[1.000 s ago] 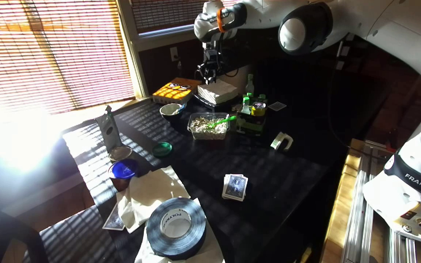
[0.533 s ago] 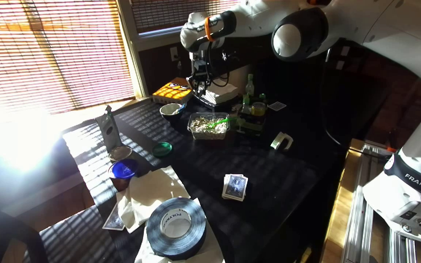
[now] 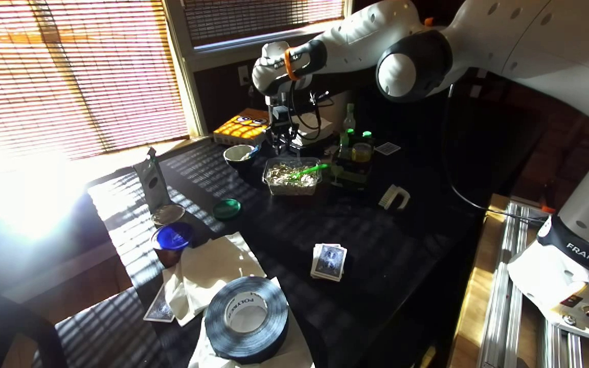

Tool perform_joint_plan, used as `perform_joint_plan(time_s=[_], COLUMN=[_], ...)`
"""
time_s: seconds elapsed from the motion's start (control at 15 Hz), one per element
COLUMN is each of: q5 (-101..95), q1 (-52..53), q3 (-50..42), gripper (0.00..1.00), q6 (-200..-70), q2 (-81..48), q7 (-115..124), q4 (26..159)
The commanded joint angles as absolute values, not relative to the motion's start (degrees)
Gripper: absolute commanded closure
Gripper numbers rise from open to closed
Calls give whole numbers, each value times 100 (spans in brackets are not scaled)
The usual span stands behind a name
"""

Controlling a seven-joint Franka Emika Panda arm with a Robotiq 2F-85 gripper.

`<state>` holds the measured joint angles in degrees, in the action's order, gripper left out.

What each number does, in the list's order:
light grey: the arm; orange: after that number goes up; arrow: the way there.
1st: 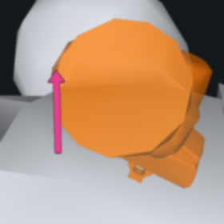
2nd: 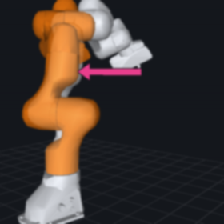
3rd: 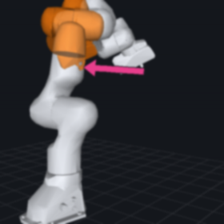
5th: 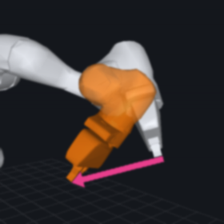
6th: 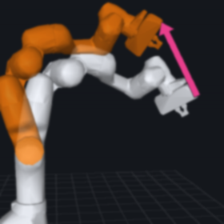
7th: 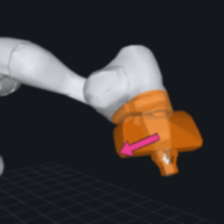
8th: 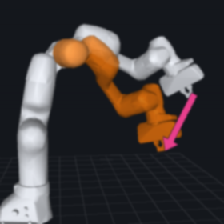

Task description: Put the grey object on the table.

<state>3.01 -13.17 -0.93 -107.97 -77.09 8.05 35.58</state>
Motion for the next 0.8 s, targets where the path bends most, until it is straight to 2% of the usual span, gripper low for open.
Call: perform_joint_plan(time_s=[0.0, 0.73], q5=[294, 186], q1=[-1173, -953], q3=[-77, -436], gripper=[85, 85], q6=[-10932, -11442], q2=[-8010, -8341], q7=[933, 1409], q4=[3129, 2962])
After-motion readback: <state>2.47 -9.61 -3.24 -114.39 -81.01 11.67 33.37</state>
